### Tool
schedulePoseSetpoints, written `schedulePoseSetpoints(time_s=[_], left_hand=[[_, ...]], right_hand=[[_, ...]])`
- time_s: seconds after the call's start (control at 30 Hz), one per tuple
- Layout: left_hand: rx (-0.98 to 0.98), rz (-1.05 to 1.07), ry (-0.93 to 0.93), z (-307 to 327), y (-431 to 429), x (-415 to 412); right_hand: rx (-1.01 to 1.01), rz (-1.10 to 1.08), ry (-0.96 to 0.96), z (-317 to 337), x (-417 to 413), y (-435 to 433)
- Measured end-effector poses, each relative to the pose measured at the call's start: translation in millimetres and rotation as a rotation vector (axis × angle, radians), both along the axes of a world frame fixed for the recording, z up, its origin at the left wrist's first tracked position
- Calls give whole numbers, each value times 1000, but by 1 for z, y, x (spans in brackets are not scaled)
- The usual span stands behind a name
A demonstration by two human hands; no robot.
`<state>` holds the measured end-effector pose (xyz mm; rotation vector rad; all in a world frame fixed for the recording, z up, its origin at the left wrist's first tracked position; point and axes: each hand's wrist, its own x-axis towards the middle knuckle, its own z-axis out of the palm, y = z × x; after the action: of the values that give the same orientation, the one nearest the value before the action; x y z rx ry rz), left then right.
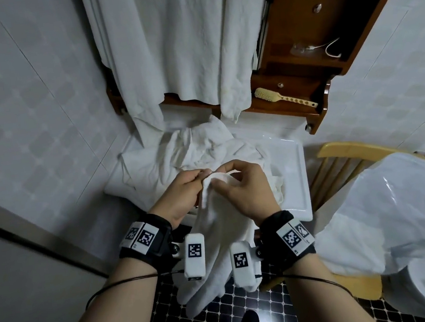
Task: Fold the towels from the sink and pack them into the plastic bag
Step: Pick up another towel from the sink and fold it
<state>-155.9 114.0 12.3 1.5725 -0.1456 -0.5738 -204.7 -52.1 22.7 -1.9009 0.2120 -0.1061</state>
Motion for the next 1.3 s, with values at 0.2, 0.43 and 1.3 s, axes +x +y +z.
schedulePoseSetpoints(time_s=[0.2,0.43,1.3], left_hand=[[-27,41,55,6,3,0],[16,-93,-121,7,10,5],[265,193,-366,64,46,10]], right_hand=[[-126,-86,-49,-1,6,4],[-156,-45,-55,2,11,6],[-160,230,-120,-14,19,37]])
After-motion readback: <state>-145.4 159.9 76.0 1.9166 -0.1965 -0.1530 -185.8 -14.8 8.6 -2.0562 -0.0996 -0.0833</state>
